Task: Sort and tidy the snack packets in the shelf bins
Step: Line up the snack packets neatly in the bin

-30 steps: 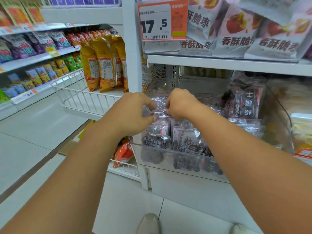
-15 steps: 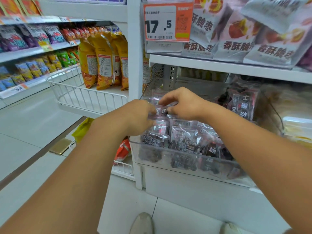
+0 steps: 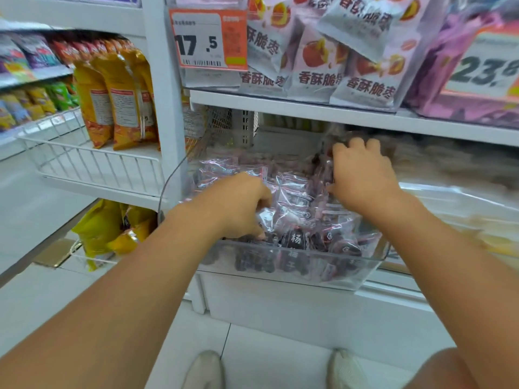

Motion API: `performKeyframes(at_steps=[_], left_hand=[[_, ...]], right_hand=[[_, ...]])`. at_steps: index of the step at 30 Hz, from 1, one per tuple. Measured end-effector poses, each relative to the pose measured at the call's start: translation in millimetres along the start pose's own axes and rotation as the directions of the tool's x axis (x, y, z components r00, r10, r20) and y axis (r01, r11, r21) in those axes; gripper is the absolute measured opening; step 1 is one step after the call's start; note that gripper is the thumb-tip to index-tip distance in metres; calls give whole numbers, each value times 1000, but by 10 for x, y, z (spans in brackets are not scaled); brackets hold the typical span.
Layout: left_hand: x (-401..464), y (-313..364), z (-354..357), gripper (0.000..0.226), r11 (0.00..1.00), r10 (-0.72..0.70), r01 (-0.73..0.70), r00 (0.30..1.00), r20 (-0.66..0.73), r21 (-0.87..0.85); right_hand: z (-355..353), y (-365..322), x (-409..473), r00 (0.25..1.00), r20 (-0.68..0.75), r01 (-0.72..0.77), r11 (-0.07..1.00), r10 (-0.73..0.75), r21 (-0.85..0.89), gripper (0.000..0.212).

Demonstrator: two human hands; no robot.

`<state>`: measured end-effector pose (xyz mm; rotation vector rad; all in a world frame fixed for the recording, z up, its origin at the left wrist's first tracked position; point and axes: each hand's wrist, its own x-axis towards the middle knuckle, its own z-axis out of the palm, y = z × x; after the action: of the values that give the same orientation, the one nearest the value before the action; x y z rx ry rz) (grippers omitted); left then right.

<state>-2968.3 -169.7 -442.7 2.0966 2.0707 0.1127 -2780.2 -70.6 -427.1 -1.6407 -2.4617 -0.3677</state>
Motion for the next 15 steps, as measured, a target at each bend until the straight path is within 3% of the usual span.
performKeyframes(at_steps=[2, 5, 6, 10, 12, 15], left_hand=[[73, -75, 20, 66, 999, -32, 31, 998, 57, 7], [151, -120, 61, 46, 998, -13, 9, 998, 68, 61], [165, -119, 73, 48, 998, -7, 2, 997, 73, 70], [130, -158, 35, 47, 999, -18, 17, 999, 30, 52], [72, -211, -17, 44, 998, -31, 32, 999, -32, 56], [2, -325, -64, 41, 999, -41, 44, 992, -117, 24]], right_hand=[[-27, -4, 32, 1000, -1, -8, 1000, 8, -17, 39], [-25, -51, -2, 998, 41, 48, 997, -50, 55, 42], [-34, -68, -41, 996, 29, 76, 993, -79, 91, 38], [-248, -133, -202, 957, -222, 214, 970, -185, 116, 31], [-445, -183, -299, 922, -333, 291, 919, -196, 265, 31], [-574, -304, -433, 939, -246, 344, 718, -242, 605, 39]])
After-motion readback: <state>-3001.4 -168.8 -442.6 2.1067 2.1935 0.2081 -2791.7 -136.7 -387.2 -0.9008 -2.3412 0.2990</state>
